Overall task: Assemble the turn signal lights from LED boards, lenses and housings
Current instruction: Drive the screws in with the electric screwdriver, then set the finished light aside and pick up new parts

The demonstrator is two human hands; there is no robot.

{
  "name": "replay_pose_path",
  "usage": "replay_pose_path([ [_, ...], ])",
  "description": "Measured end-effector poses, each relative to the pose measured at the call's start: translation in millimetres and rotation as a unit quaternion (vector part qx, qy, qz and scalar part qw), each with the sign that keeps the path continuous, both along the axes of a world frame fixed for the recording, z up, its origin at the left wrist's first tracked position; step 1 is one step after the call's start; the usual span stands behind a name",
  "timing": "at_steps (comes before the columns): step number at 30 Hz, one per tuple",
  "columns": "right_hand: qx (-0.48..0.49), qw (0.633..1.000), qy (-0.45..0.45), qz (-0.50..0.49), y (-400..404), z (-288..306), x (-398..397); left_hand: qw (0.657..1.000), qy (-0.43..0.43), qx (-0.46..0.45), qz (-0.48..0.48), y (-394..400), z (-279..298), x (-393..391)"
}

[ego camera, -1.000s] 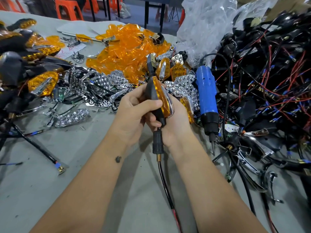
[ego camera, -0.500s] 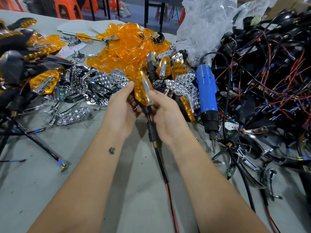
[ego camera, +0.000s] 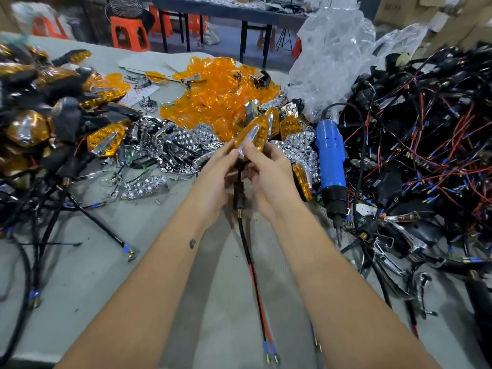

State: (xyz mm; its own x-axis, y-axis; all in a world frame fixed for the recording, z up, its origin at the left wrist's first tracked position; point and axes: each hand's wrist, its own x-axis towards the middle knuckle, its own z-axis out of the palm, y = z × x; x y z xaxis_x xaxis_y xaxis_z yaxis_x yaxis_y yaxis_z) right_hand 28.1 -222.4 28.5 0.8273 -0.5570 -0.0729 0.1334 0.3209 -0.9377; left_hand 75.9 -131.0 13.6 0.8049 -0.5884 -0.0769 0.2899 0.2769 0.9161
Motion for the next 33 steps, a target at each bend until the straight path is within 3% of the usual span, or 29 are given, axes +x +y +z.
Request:
replay_pose_path([
  [7,-0.120,0.992,-0.001,0.034,39,25,29,0.989,-0.037,0.137,-0.037,57,34,30],
  [11,-0.128,0.987,0.033,0.090,80,29,56,0.953,-0.151,0.226,0.131,102,49,54],
  [14,-0.146,0.978,0.041,0.146,106,27,68,0.876,-0.259,0.342,0.222,134,61,73],
  [17,-0.174,0.964,0.061,0.193,122,26,74,0.804,-0.325,0.397,0.301,158,77,92],
  [20,-0.180,0.956,0.079,0.218,123,26,73,0.680,-0.370,0.503,0.385,173,76,112],
  [22,-0.200,0.950,0.081,0.225,118,23,69,0.599,-0.394,0.583,0.382,178,66,123],
  [23,-0.219,0.945,0.085,0.226,115,21,67,0.576,-0.400,0.609,0.371,177,59,124],
  [24,-0.234,0.941,0.089,0.227,112,18,63,0.569,-0.404,0.618,0.362,174,51,124],
  [26,-0.254,0.937,0.090,0.223,103,14,55,0.589,-0.416,0.593,0.358,156,37,117],
  [30,-0.306,0.932,0.088,0.171,80,6,37,0.661,-0.465,0.495,0.319,96,15,82],
  [33,-0.323,0.937,0.075,0.107,54,3,21,0.735,-0.464,0.407,0.279,50,7,49],
])
